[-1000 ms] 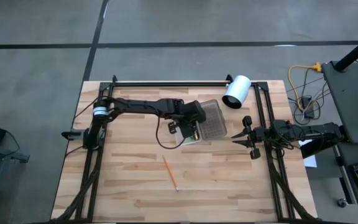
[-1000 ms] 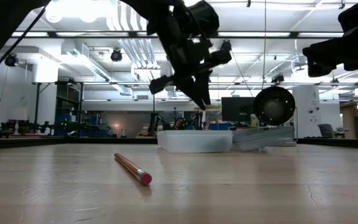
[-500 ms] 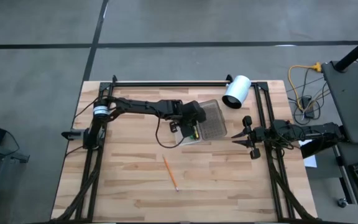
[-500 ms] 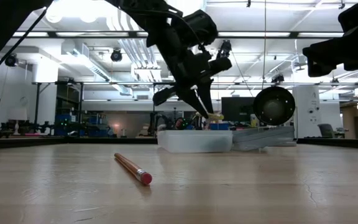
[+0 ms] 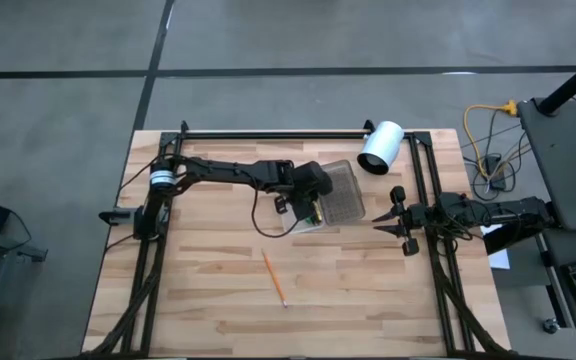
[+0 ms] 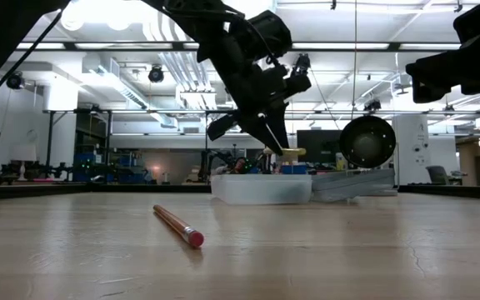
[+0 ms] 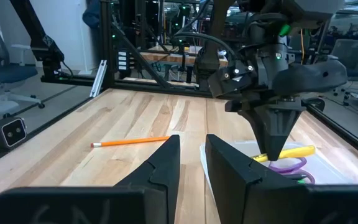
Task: Pick & place school supplies into a supply box
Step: Put the yellow pen into the supply box, then put the orange pencil into the supply box
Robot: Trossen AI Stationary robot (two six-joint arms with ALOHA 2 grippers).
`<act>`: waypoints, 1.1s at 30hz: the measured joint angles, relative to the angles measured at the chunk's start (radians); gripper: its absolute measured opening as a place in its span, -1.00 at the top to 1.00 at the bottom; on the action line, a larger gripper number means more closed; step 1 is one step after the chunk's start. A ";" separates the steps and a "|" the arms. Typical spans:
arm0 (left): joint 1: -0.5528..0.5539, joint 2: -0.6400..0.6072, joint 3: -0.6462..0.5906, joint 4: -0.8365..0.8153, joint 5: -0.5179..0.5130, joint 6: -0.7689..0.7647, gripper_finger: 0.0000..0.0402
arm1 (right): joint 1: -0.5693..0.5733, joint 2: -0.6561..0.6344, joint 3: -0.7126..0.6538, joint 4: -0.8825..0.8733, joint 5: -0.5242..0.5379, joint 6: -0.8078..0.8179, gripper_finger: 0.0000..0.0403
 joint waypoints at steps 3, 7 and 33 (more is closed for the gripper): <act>0.000 0.000 0.000 -0.001 0.000 -0.052 0.84 | 0.000 0.000 0.000 0.000 0.000 0.000 0.66; 0.000 0.000 0.000 -0.004 0.000 -0.100 0.84 | 0.000 0.000 0.000 0.000 0.000 0.000 0.66; 0.000 0.000 0.000 -0.021 -0.054 -0.128 0.44 | 0.000 0.000 0.000 0.000 0.000 0.000 0.66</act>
